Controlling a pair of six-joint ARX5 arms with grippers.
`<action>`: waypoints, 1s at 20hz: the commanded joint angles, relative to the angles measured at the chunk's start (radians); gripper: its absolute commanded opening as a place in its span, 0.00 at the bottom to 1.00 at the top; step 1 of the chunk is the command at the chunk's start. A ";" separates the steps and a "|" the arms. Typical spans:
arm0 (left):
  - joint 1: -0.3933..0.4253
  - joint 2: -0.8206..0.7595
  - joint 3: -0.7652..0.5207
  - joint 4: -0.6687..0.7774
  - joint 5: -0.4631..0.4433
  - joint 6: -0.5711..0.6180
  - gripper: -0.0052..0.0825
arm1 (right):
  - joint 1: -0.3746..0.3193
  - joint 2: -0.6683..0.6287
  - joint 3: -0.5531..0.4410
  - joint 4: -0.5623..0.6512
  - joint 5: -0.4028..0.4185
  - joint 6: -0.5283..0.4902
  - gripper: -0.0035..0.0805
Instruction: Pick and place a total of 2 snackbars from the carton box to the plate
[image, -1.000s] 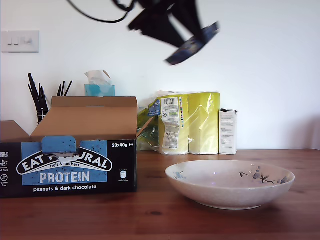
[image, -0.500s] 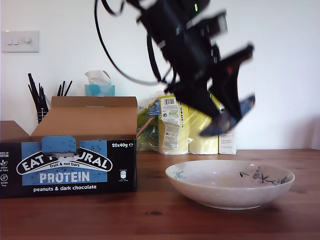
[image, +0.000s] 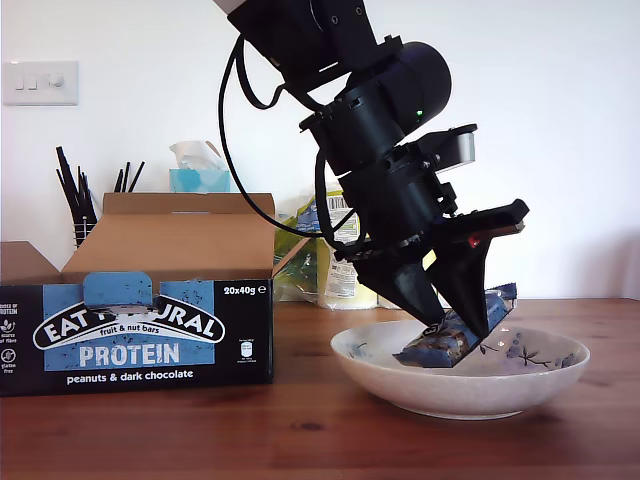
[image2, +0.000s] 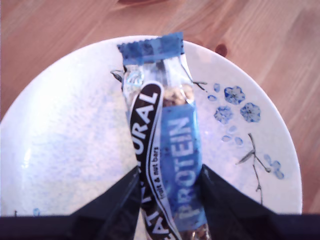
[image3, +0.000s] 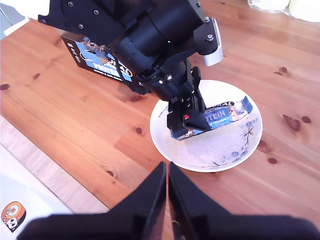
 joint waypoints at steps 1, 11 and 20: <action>-0.002 0.027 -0.009 -0.009 -0.001 -0.002 0.31 | 0.003 -0.005 0.005 0.005 0.003 -0.005 0.03; -0.003 0.017 0.018 -0.091 0.014 -0.019 0.44 | 0.003 -0.005 0.005 0.005 0.003 -0.006 0.03; 0.014 -0.230 0.075 -0.298 -0.016 -0.107 0.04 | 0.003 -0.004 0.005 0.007 0.002 -0.022 0.03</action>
